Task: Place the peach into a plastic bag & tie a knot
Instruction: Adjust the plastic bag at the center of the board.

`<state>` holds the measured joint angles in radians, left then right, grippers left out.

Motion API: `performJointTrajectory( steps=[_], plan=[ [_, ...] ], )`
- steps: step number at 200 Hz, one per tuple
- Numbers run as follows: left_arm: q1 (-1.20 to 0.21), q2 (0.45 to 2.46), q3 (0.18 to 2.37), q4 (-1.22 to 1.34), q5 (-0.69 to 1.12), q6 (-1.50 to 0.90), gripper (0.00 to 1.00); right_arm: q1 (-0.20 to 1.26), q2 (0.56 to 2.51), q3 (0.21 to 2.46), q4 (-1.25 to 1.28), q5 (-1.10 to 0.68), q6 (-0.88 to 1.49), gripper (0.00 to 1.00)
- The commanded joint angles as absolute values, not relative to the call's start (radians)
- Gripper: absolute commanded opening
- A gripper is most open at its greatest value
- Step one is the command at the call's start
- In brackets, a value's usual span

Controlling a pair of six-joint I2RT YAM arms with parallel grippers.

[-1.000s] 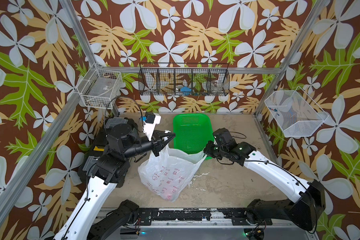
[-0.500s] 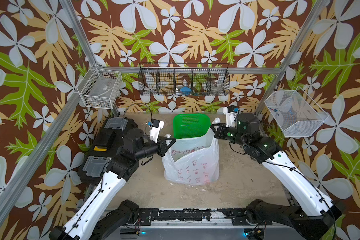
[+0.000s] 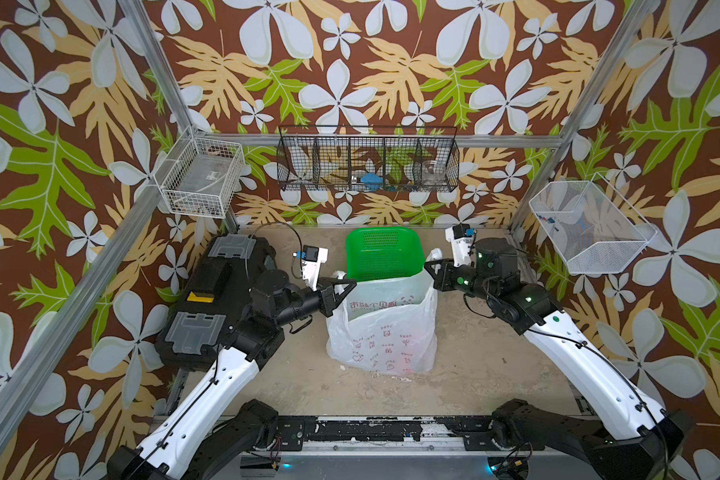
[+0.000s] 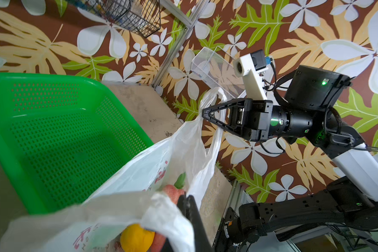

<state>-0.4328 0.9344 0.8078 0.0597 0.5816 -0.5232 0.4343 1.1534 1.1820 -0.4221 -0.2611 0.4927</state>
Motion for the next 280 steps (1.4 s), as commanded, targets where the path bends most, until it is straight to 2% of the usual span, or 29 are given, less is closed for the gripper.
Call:
performJointTrajectory(
  steps=[1, 19, 38, 61, 93, 136, 159, 184, 280],
  plan=[
    [-0.433, 0.945, 0.818, 0.134, 0.632, -0.524, 0.02, 0.419, 1.149, 1.194, -0.398, -0.327, 0.487, 0.14],
    [-0.433, 0.941, 0.837, 0.129, 0.661, -0.496, 0.03, 0.419, 1.163, 1.255, -0.483, -0.33, 0.435, 0.31],
    [-0.433, 0.922, 0.835, 0.143, 0.691, -0.453, 0.03, 0.419, 1.179, 1.346, -0.611, -0.246, 0.369, 0.5],
    [-0.433, 0.909, 0.818, 0.178, 0.728, -0.411, 0.02, 0.424, 1.204, 1.479, -0.736, -0.111, 0.311, 0.58],
    [-0.433, 0.926, 0.814, 0.171, 0.772, -0.313, 0.01, 0.595, 1.279, 1.642, -0.806, -0.003, 0.308, 0.6],
    [-0.434, 0.928, 0.789, 0.163, 0.779, -0.171, 0.0, 0.737, 1.396, 1.703, -0.693, -0.316, 0.449, 0.52],
    [-0.443, 0.935, 0.779, 0.159, 0.759, -0.124, 0.0, 0.803, 1.468, 1.771, -0.701, -0.353, 0.469, 0.53],
    [-0.456, 0.942, 0.775, 0.147, 0.712, -0.09, 0.0, 0.84, 1.516, 1.785, -0.688, -0.393, 0.513, 0.54],
    [-0.48, 0.959, 0.773, 0.141, 0.638, -0.061, 0.0, 0.874, 1.66, 1.881, -0.828, -0.297, 0.52, 0.49]
  ],
)
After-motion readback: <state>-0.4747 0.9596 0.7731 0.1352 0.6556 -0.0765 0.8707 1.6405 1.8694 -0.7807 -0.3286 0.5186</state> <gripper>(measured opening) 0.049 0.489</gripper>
